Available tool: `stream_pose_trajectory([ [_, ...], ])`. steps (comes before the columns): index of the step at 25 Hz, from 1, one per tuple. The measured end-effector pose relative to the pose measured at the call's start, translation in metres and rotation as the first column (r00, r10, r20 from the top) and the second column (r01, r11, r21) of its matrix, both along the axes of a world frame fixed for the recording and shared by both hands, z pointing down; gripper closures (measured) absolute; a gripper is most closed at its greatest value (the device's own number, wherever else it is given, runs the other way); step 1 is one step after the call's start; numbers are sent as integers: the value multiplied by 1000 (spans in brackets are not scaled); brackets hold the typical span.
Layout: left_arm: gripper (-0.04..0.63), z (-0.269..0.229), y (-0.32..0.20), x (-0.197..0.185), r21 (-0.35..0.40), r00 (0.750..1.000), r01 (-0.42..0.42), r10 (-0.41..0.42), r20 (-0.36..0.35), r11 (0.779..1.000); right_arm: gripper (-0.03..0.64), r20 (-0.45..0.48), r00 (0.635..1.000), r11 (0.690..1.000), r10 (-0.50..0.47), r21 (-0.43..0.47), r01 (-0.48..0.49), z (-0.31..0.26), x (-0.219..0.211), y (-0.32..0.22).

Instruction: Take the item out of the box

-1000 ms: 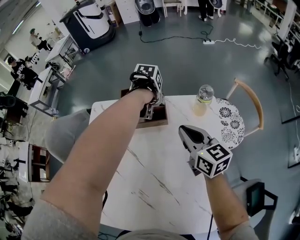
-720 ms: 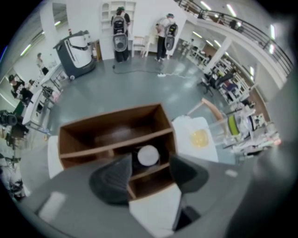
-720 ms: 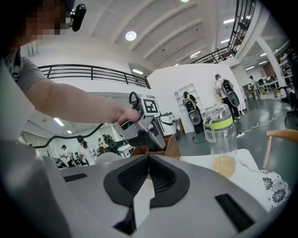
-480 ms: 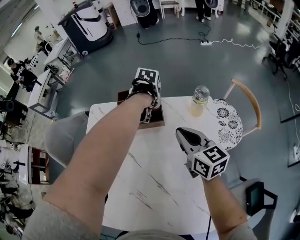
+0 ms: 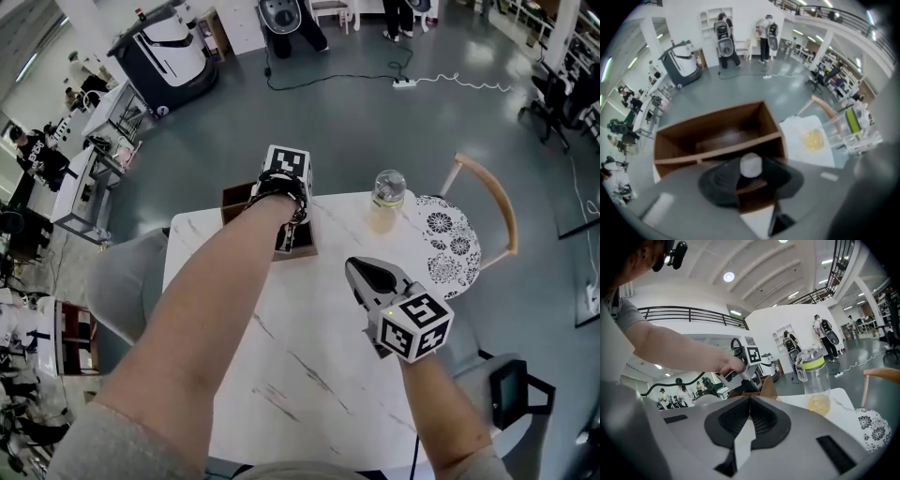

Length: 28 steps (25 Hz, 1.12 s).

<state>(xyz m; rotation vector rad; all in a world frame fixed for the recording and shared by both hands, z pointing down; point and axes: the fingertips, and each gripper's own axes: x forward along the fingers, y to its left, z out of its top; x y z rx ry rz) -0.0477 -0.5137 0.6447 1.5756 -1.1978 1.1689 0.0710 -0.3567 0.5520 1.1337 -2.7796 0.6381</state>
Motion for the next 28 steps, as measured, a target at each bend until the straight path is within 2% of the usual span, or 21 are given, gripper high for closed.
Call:
stream_pose_trajectory([
  [8, 464, 3, 0, 0, 31, 999, -22, 21, 28, 999, 607, 5, 1000, 1000, 11, -7, -11, 0, 5, -2],
  [12, 477, 11, 8, -1, -28, 999, -20, 20, 30, 999, 607, -2, 1000, 1000, 16, -10, -16, 1, 5, -2],
  [15, 486, 12, 10, -1, -36, 1000, -23, 23, 21, 999, 607, -8, 1000, 1000, 23, -15, -23, 3, 7, -2],
  [23, 512, 1, 6, 0, 41, 999, -37, 38, -17, 998, 608, -19, 999, 999, 39, -20, -40, 5, 13, 0],
  [24, 521, 0, 6, 1, 51, 999, -38, 39, -21, 998, 607, -20, 999, 999, 42, -19, -42, 4, 14, 0],
  [25, 591, -1, 5, 1, 60, 999, -40, 41, -25, 997, 608, -21, 999, 999, 44, -18, -44, 4, 15, -1],
  [28, 592, -5, 5, 1, 88, 998, -44, 47, -37, 995, 609, -26, 999, 999, 48, -20, -49, 4, 16, 0],
])
